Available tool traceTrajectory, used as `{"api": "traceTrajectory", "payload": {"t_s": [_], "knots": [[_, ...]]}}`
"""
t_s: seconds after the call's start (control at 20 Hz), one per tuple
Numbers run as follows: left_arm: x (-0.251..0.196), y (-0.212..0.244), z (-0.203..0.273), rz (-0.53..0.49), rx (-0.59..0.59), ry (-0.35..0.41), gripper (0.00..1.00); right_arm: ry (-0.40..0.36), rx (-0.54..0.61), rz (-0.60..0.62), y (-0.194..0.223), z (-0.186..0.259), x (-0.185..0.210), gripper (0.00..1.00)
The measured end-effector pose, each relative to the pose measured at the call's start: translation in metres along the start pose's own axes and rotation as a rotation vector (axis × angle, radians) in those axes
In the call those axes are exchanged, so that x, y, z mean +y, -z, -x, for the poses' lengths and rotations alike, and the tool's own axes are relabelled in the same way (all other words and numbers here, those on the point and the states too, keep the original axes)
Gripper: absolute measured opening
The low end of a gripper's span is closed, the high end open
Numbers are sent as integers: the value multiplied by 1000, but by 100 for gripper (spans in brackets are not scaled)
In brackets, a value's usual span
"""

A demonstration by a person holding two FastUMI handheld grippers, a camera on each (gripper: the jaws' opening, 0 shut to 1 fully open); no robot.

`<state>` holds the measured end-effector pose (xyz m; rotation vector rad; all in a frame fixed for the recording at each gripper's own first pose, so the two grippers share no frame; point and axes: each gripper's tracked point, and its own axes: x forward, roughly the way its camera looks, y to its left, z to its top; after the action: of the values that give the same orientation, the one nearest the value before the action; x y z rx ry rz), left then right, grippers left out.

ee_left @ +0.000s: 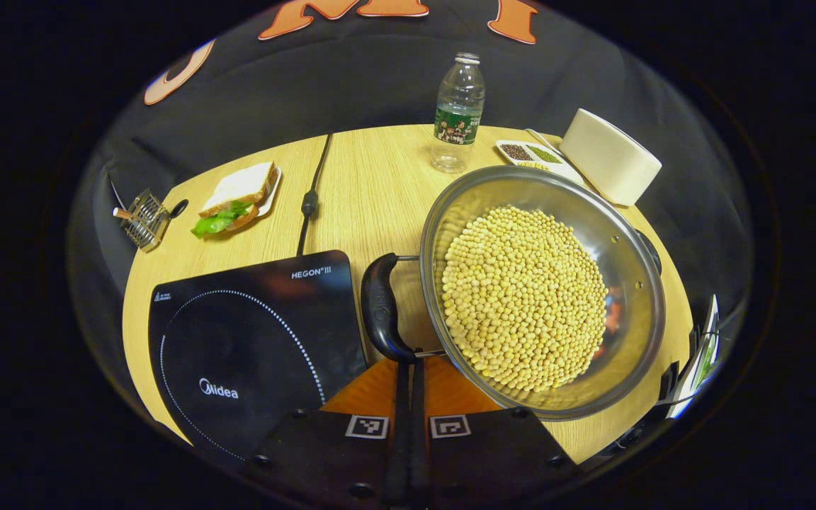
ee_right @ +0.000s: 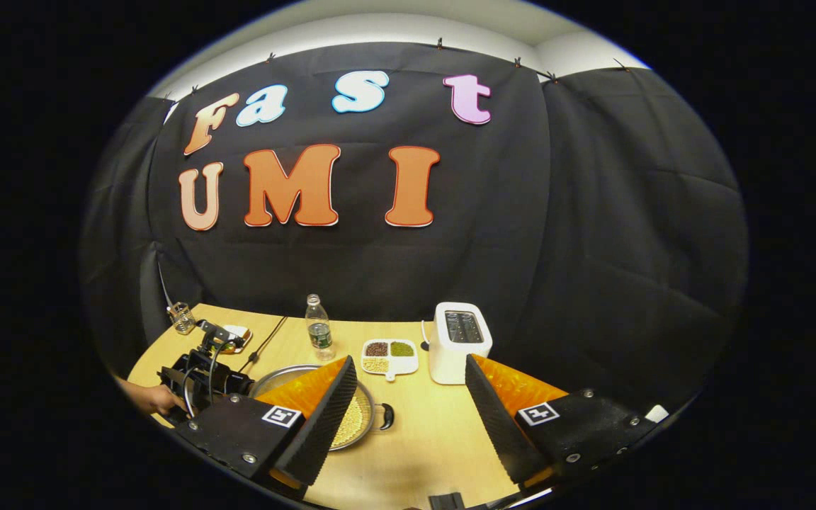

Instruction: First push the handle of the pot to place it horizontally, then grasp the pot with both hands and set it on the induction cooktop.

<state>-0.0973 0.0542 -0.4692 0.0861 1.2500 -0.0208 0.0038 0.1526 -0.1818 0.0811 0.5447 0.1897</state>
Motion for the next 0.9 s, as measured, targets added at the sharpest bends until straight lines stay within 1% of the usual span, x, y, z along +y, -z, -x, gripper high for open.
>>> {"api": "traceTrajectory", "payload": {"t_s": [0.1,0.25,0.3,0.35,0.4,0.45,0.55,0.6,0.65,0.75,0.8,0.85,0.9], "knots": [[-1,0,3,-3,-7,10,7,-10,24,-9,8,-9,7,96],[-3,-1,12,22,-20,53,8,-13,71,-1,22,-25,14,96],[-1,-3,15,35,-24,57,9,-15,90,1,28,-30,17,96],[0,-4,22,50,-34,67,15,-17,110,3,35,-35,19,96],[0,-12,28,66,-58,76,25,-22,131,4,41,-41,22,98],[0,-20,34,81,-83,92,39,-24,152,4,47,-48,25,96],[-3,-40,45,111,-123,136,72,-32,193,2,59,-60,29,96],[-4,-47,47,120,-130,149,74,-34,211,1,64,-67,31,96],[-4,-53,48,123,-135,156,89,-35,230,1,71,-74,32,96],[1,-61,38,103,-134,125,93,-36,271,-2,86,-89,34,96],[0,-62,31,92,-122,113,97,-33,294,-6,94,-96,36,96],[-3,-61,24,90,-112,112,99,-32,321,-10,103,-104,37,96],[-6,-60,16,94,-95,106,96,-27,346,-15,113,-111,36,96]]}}
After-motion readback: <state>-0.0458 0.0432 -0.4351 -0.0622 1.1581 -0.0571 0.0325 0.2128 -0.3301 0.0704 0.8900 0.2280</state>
